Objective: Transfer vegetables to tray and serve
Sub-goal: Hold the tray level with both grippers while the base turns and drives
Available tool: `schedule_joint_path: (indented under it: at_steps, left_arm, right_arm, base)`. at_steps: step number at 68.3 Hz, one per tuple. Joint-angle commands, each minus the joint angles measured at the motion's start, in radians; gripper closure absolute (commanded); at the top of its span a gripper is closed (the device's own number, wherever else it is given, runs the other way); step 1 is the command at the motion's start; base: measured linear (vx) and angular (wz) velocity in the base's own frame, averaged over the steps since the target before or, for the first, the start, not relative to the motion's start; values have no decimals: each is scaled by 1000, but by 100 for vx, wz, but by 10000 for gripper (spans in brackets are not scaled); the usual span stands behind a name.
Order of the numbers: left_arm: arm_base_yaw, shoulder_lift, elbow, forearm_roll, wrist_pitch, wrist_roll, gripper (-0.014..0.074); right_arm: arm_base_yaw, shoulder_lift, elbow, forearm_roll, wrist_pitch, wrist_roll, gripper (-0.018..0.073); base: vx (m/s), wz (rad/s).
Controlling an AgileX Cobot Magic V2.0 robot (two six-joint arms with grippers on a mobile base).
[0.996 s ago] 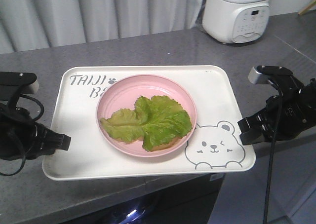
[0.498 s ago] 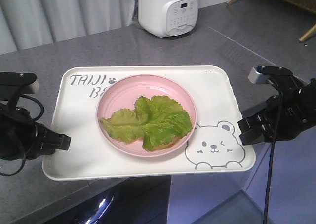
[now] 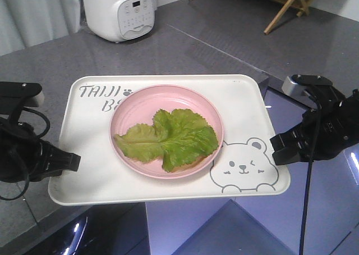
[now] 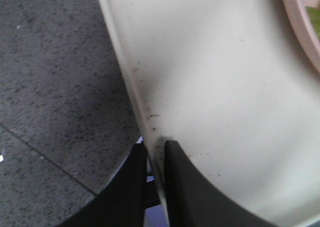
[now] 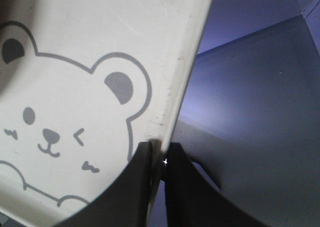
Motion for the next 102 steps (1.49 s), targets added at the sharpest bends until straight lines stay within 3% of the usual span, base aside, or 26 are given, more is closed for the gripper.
schedule_joint_path:
  at_steps: [1,102]
  left_arm:
    - [-15,-27,-30,-71,-97,17,604]
    - [-15,-27,-30,-71,-97,17,604]
  right_arm:
    - [17,-38,-27,106,23,-54,564]
    - [17,-38,-27,106,22,-54,564]
  base:
    - [-2,-36]
    - [0,-32]
